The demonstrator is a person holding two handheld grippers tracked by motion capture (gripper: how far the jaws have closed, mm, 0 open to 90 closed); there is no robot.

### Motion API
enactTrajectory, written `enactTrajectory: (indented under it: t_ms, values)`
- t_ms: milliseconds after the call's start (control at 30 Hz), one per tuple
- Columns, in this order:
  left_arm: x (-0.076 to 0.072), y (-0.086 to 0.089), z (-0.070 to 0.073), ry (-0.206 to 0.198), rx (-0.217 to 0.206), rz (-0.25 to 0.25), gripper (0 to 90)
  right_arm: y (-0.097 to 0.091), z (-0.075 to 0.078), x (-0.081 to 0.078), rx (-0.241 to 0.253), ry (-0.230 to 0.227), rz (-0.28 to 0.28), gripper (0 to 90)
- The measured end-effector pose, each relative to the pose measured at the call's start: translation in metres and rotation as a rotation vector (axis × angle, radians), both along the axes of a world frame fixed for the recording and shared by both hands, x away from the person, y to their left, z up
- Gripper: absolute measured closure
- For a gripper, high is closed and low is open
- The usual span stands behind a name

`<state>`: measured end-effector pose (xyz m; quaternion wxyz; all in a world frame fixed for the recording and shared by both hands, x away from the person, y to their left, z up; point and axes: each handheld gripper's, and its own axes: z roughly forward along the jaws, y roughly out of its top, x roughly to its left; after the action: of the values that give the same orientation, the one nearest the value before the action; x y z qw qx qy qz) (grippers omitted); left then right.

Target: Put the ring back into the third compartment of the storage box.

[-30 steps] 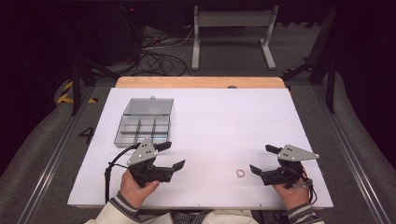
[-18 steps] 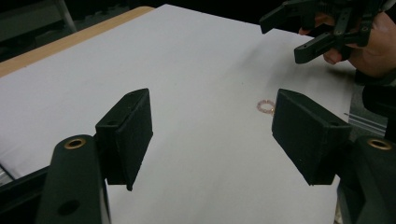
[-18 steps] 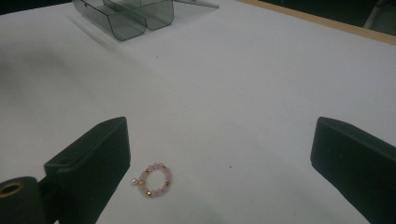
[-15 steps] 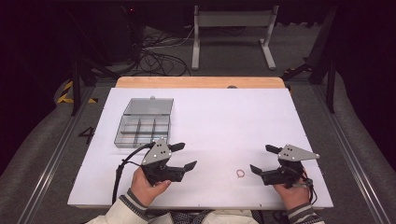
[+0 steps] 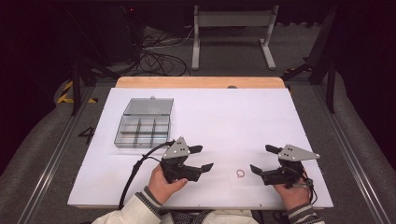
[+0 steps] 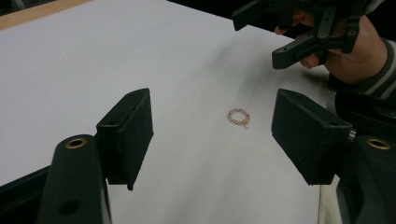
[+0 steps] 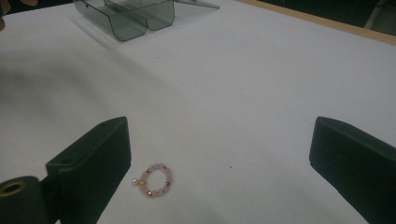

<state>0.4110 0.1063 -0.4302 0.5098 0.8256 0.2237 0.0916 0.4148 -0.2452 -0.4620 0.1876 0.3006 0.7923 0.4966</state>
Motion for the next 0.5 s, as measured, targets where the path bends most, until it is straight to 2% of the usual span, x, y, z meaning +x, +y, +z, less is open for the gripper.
enactTrajectory:
  t_ms: [167, 367, 500]
  values:
    - [0.002, -0.021, -0.006, 0.005, 0.025, -0.032, 30.4, -0.001, 0.000, 0.000, 0.004, -0.002, 0.002, 6.0]
    - [0.006, -0.044, -0.014, 0.039, 0.055, -0.052, 31.8, -0.001, 0.000, 0.000, 0.008, -0.001, 0.002, 6.4]
    - [0.010, -0.052, -0.018, 0.064, 0.062, -0.056, 34.7, -0.001, 0.000, 0.000, 0.004, 0.000, 0.004, 6.5]
